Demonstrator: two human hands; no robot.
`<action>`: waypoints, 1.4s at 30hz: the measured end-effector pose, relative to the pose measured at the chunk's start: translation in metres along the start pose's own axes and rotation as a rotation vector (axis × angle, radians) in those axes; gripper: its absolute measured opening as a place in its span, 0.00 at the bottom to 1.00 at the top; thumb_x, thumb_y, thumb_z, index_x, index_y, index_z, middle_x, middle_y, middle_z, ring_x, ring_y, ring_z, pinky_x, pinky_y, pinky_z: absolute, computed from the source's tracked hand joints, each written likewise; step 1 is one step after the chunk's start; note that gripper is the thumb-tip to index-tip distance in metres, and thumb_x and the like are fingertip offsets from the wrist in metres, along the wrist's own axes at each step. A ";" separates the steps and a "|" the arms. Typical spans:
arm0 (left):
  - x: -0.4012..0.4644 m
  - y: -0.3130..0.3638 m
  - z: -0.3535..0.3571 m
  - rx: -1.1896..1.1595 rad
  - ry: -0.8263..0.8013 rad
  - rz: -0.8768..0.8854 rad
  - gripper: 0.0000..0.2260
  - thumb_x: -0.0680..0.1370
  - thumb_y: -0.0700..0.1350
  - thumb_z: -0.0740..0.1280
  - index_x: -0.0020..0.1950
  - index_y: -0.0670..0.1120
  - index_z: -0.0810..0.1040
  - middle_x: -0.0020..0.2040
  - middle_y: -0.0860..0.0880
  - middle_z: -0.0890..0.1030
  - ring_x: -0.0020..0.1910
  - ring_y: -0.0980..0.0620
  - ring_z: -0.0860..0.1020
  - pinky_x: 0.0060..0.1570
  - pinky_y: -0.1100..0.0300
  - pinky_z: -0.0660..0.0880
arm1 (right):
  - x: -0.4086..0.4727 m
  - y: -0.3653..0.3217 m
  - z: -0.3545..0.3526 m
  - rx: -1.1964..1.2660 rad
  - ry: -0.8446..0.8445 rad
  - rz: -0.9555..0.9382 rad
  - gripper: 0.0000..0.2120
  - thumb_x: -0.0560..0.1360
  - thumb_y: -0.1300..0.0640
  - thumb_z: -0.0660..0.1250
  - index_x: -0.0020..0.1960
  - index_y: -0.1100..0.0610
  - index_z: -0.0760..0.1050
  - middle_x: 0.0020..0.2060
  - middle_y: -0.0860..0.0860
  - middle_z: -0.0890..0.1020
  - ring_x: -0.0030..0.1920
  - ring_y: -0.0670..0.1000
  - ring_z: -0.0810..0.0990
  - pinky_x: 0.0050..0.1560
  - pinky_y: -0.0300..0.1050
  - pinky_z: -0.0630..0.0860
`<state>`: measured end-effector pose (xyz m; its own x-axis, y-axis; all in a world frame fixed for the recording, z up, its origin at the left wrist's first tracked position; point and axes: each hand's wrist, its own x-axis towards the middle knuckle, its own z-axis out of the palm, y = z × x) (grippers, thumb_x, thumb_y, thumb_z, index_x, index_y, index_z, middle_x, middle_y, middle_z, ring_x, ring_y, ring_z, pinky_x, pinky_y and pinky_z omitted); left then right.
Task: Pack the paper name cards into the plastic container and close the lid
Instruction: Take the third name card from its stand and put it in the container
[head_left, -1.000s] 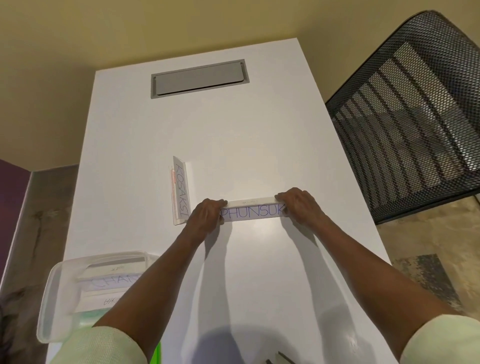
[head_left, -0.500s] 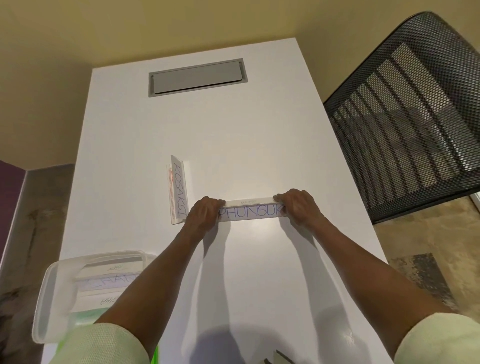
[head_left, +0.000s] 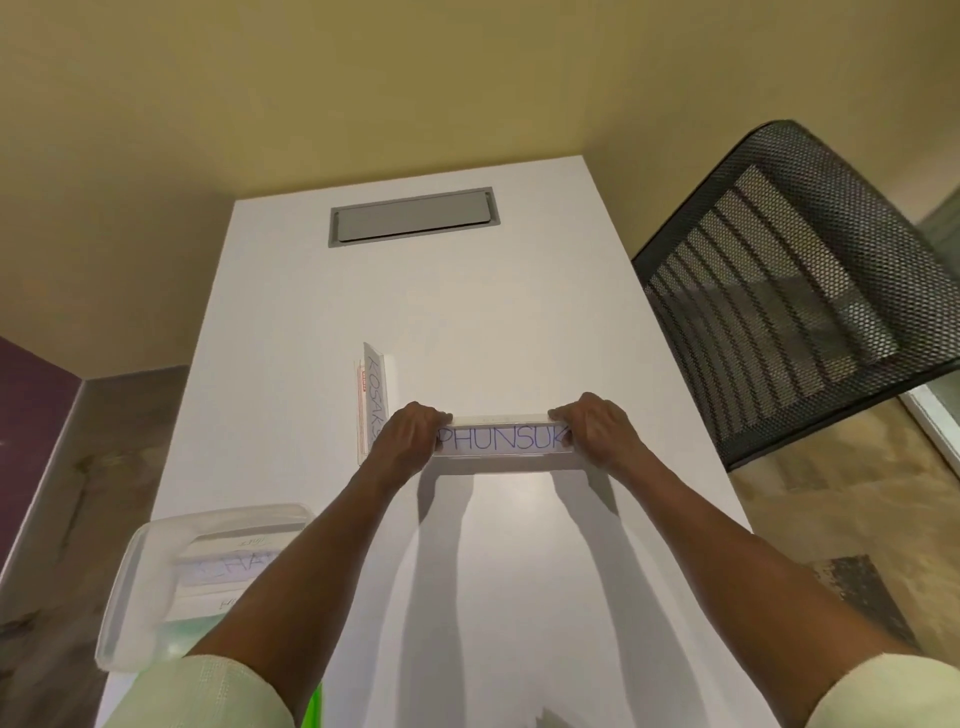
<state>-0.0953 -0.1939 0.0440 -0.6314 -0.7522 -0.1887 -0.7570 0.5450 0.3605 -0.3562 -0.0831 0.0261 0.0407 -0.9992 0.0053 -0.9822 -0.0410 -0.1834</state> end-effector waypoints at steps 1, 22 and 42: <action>-0.003 0.001 -0.004 -0.004 0.012 0.005 0.13 0.75 0.31 0.61 0.55 0.37 0.81 0.44 0.41 0.86 0.49 0.42 0.81 0.51 0.52 0.76 | 0.000 -0.003 -0.004 -0.001 -0.032 0.010 0.17 0.60 0.68 0.76 0.49 0.62 0.82 0.35 0.58 0.83 0.37 0.60 0.81 0.33 0.49 0.75; -0.082 -0.014 -0.092 -0.060 0.113 -0.110 0.16 0.77 0.33 0.62 0.64 0.41 0.78 0.47 0.43 0.86 0.54 0.47 0.81 0.53 0.62 0.70 | -0.014 -0.098 -0.085 0.083 -0.082 0.149 0.06 0.65 0.63 0.67 0.37 0.53 0.73 0.36 0.55 0.78 0.45 0.58 0.74 0.37 0.45 0.67; -0.196 -0.109 -0.120 -0.071 0.130 -0.236 0.19 0.76 0.30 0.60 0.65 0.41 0.77 0.45 0.42 0.85 0.47 0.47 0.82 0.51 0.55 0.76 | -0.013 -0.236 -0.068 0.105 -0.010 0.028 0.14 0.68 0.61 0.68 0.54 0.55 0.81 0.44 0.58 0.83 0.50 0.60 0.77 0.40 0.44 0.67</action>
<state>0.1313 -0.1500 0.1518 -0.4081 -0.8992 -0.1576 -0.8641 0.3247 0.3845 -0.1371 -0.0610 0.1367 0.0161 -0.9998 -0.0106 -0.9583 -0.0124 -0.2855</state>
